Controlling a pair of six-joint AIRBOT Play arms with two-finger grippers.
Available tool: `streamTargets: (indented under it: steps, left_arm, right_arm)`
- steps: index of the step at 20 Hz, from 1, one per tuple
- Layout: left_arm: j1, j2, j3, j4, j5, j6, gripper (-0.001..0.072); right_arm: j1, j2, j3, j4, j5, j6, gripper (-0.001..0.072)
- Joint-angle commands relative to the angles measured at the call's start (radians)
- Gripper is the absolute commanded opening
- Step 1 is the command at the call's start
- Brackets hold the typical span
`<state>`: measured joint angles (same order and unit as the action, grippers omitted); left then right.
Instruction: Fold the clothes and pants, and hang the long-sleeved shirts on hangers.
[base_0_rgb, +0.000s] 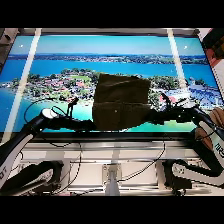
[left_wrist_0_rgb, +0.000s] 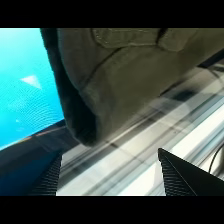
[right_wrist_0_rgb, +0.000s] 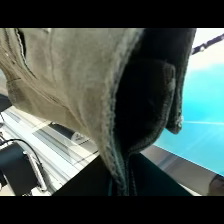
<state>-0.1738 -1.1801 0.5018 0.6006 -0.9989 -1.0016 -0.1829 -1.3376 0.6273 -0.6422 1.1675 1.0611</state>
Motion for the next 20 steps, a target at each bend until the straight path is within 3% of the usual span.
streamTargets:
  steps: [1, 5, 6, 8, 9, 12, 13, 16, 17, 20]
  left_arm:
    - [0.006, -0.081, -0.023, -0.079, 0.056, 0.075, 0.072]
    - [0.005, -0.118, -0.023, -0.079, 0.095, 0.076, 0.0685]
    - [0.005, -0.119, -0.023, -0.083, 0.116, 0.075, 0.0628]
    - [0.005, -0.119, -0.023, -0.132, 0.155, 0.076, 0.0602]
    - [0.005, -0.12, -0.023, -0.16, 0.166, 0.076, 0.0548]
    - [0.005, -0.121, -0.023, -0.177, 0.204, 0.09, 0.0176]
    - [0.003, -0.121, -0.023, -0.191, 0.23, 0.09, 0.0107]
    - [-0.031, -0.121, -0.021, -0.259, 0.278, 0.095, 0.0098]
    - [-0.047, -0.121, -0.019, -0.27, 0.275, 0.111, 0.0057]
    - [-0.068, -0.121, 0.009, -0.273, 0.195, 0.149, 0.0031]
  right_arm:
    - [0.001, 0.001, 0.0, 0.021, 0.001, -0.002, 0.0043]
    - [0.001, 0.001, 0.0, 0.021, 0.001, -0.002, 0.0043]
    - [0.001, 0.001, 0.0, 0.021, 0.004, -0.002, 0.0043]
    - [0.001, 0.001, 0.0, 0.021, 0.018, -0.006, 0.0043]
    - [0.001, 0.001, 0.0, 0.021, 0.026, -0.008, 0.0043]
    - [0.001, 0.001, 0.0, 0.021, 0.038, -0.01, 0.0044]
    - [0.001, 0.001, 0.0, 0.021, 0.047, -0.022, 0.0043]
    - [0.001, 0.005, 0.0, 0.021, 0.076, -0.055, 0.0043]
    - [0.001, 0.013, 0.0, 0.022, 0.077, -0.061, 0.0043]
    - [0.001, 0.063, 0.016, 0.022, 0.086, -0.071, 0.0043]
